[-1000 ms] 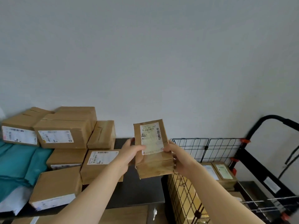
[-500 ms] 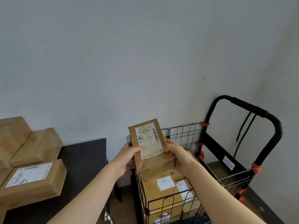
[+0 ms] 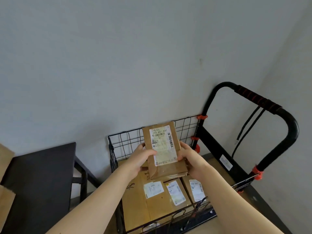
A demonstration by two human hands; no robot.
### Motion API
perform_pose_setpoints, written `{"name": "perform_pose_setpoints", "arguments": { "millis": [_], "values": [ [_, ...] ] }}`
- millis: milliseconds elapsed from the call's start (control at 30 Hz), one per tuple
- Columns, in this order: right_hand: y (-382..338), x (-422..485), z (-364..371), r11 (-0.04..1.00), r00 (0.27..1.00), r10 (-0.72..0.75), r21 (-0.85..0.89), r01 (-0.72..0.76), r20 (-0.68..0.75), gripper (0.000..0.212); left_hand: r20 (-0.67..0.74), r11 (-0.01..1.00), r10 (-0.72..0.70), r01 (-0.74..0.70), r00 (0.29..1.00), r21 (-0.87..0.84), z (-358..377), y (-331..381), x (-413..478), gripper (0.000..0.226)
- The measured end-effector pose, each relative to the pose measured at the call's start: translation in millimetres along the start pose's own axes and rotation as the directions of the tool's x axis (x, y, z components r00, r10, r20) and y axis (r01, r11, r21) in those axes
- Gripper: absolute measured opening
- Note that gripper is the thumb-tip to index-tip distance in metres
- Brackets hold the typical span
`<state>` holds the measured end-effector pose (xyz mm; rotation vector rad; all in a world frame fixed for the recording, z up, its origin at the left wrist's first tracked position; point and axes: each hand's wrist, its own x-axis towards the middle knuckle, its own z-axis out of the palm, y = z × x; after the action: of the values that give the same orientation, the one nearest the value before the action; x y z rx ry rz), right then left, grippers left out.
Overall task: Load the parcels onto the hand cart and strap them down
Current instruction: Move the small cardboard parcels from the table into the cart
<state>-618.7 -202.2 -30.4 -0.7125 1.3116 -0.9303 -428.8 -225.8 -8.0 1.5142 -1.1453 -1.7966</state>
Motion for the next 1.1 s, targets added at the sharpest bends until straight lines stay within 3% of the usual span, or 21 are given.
{"name": "perform_pose_setpoints", "arguments": {
  "millis": [133,233,367,433,533,733,967,1033,1100],
  "values": [
    [3,32,-30,0.986,0.993,0.118,-0.114,-0.12,-0.022,0.074,0.034,0.995,-0.095,0.095,0.995,0.0,19,-7,47,0.053],
    [14,60,-51,0.971,0.981,0.176,-0.148,-0.186,-0.08,0.074,0.055,0.989,-0.145,0.145,0.988,0.008,36,-22,81,0.055],
    [39,93,-70,0.932,0.942,0.307,-0.158,-0.327,-0.136,0.055,0.041,0.964,-0.264,0.262,0.964,0.038,59,-51,120,0.068],
    [59,116,-84,0.905,0.92,0.362,-0.18,-0.385,-0.148,0.056,0.032,0.947,-0.322,0.321,0.946,0.02,68,-67,140,0.064],
    [94,149,-102,0.85,0.872,0.463,-0.197,-0.488,-0.16,0.057,0.046,0.916,-0.399,0.4,0.916,-0.033,83,-89,164,0.039],
    [149,194,-131,0.716,0.749,0.646,-0.226,-0.661,-0.146,0.048,-0.01,0.823,-0.563,0.56,0.826,-0.093,106,-150,213,0.053],
    [197,227,-151,0.571,0.639,0.756,-0.334,-0.75,-0.141,0.057,-0.089,0.754,-0.643,0.649,0.76,0.101,124,-206,255,0.046],
    [206,232,-151,0.535,0.61,0.782,-0.363,-0.763,-0.128,0.053,-0.106,0.722,-0.662,0.67,0.742,0.174,126,-216,261,0.029],
    [211,236,-151,0.519,0.592,0.798,-0.366,-0.772,-0.117,0.045,-0.135,0.701,-0.668,0.68,0.732,0.217,128,-224,266,0.03]
  ]
}}
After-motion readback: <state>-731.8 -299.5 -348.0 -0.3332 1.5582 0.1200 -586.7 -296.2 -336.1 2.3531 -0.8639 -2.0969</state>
